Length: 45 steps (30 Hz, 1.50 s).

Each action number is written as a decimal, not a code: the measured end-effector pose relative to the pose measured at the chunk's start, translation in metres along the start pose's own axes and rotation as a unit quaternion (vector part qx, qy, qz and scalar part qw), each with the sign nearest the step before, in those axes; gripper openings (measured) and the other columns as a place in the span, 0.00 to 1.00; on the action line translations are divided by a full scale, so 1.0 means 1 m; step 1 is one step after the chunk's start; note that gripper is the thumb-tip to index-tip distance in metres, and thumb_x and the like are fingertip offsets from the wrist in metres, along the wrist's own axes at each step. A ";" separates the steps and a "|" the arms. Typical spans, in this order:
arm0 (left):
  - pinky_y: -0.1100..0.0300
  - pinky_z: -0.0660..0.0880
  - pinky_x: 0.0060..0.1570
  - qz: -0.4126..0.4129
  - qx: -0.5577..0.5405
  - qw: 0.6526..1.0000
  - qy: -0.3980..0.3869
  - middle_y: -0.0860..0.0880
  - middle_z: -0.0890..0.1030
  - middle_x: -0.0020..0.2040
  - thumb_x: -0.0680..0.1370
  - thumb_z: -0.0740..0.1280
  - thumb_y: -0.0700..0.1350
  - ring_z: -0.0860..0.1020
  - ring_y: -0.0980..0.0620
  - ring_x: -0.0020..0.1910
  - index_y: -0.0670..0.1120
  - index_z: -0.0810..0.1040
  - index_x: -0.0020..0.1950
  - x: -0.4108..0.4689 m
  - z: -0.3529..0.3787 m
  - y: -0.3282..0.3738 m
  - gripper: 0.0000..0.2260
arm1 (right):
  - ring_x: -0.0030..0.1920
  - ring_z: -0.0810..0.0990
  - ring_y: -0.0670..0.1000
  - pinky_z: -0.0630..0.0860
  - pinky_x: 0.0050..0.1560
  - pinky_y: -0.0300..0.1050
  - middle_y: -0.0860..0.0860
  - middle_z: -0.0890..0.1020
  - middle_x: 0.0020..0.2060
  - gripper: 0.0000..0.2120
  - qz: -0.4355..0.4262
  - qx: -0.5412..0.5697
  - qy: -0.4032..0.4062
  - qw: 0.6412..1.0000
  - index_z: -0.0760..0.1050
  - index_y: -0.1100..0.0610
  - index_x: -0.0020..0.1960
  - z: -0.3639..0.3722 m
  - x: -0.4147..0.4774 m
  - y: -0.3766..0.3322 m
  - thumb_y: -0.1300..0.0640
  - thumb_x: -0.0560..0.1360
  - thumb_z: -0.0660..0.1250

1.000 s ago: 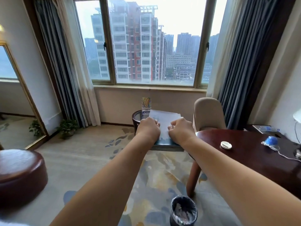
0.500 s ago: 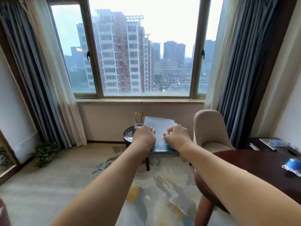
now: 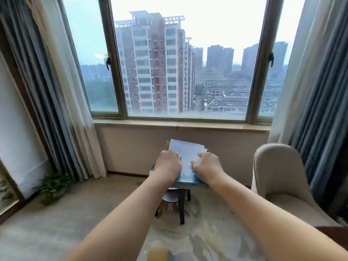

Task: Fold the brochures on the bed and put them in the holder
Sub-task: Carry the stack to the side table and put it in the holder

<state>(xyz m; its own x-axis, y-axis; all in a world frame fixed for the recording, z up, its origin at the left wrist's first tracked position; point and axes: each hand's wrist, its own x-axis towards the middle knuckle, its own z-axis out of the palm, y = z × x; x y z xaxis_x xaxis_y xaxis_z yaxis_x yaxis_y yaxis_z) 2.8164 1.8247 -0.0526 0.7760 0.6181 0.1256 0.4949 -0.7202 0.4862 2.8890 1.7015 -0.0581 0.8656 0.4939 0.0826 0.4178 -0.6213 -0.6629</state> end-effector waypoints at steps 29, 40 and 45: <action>0.51 0.75 0.59 0.037 0.023 0.999 -0.019 0.39 0.73 0.63 0.87 0.55 0.50 0.78 0.41 0.54 0.48 0.73 0.75 0.615 0.091 -0.144 0.18 | 0.53 0.80 0.59 0.76 0.54 0.47 0.61 0.77 0.61 0.14 0.012 -0.043 -0.017 0.999 0.78 0.60 0.62 0.199 0.596 -0.056 0.51 0.82 0.66; 0.57 0.71 0.56 -0.037 -0.009 0.982 -0.186 0.41 0.64 0.67 0.86 0.59 0.52 0.71 0.50 0.45 0.48 0.54 0.84 0.767 0.255 -0.243 0.28 | 0.63 0.75 0.57 0.71 0.62 0.44 0.56 0.64 0.70 0.29 0.061 -0.024 -0.114 0.991 0.66 0.58 0.75 0.341 0.758 0.045 0.53 0.78 0.72; 0.54 0.73 0.66 -0.099 -0.026 0.955 -0.278 0.43 0.59 0.72 0.85 0.63 0.52 0.75 0.46 0.61 0.51 0.48 0.84 0.774 0.320 -0.276 0.33 | 0.72 0.69 0.57 0.68 0.68 0.43 0.55 0.61 0.76 0.36 0.097 -0.042 -0.159 0.982 0.60 0.55 0.80 0.405 0.780 0.102 0.54 0.78 0.74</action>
<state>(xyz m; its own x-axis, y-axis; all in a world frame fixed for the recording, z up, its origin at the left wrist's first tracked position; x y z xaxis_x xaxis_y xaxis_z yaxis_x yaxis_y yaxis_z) 3.4060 2.4012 -0.3663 0.7635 0.4682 -0.4448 0.6452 -0.5809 0.4963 3.4947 2.2701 -0.3630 0.8072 0.5172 -0.2845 0.2863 -0.7645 -0.5776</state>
